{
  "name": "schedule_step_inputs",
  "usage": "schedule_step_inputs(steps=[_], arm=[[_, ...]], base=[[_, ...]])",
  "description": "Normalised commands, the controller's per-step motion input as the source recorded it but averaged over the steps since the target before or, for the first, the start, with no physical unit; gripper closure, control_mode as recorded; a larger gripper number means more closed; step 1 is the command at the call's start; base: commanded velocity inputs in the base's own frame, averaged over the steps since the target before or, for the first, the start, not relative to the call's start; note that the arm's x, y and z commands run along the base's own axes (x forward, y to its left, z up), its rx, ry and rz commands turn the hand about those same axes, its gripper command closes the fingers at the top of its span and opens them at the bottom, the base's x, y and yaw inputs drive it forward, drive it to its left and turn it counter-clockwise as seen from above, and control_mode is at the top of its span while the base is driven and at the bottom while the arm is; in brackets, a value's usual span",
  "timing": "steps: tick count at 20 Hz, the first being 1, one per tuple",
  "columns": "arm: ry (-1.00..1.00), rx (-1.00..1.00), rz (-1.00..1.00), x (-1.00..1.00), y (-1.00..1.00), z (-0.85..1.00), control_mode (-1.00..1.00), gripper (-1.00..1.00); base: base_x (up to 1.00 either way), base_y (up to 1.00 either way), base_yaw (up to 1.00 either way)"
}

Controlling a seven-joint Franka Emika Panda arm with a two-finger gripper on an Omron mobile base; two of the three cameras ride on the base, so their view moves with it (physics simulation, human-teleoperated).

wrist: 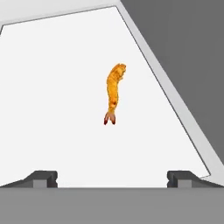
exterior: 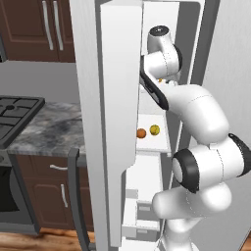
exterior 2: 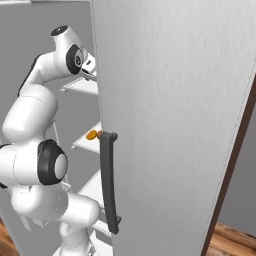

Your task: Take the shrimp and orange from the highest rack and move them to the second highest rack where the tangerine and lemon are located, to maximize freezer space. Close the freezer door after rearranging.

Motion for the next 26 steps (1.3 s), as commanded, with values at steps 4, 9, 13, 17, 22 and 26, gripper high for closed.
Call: schedule_step_inputs(steps=[4, 9, 13, 17, 22, 26], arm=[[0.0, 0.0, 0.0, 0.18, -0.01, -0.02, -1.0, -1.0], [-0.03, 0.0, 0.02, 0.02, -0.15, -0.08, -1.0, -1.0], [-0.01, 0.0, 0.11, 0.18, -0.31, -0.13, -1.0, -1.0], [-0.01, 0.0, 0.12, 0.09, -0.28, -0.2, -1.0, -1.0], [0.0, 0.0, 0.15, 0.18, -0.27, -0.21, -1.0, -1.0], [0.0, 0.0, 0.11, 0.27, -0.18, -0.23, -1.0, -1.0]], base=[[0.0, 0.0, 0.0], [0.0, 0.0, 0.0], [0.0, 0.0, 0.0], [0.0, 0.0, 0.0], [0.0, 0.0, 0.0], [0.0, 0.0, 0.0]])
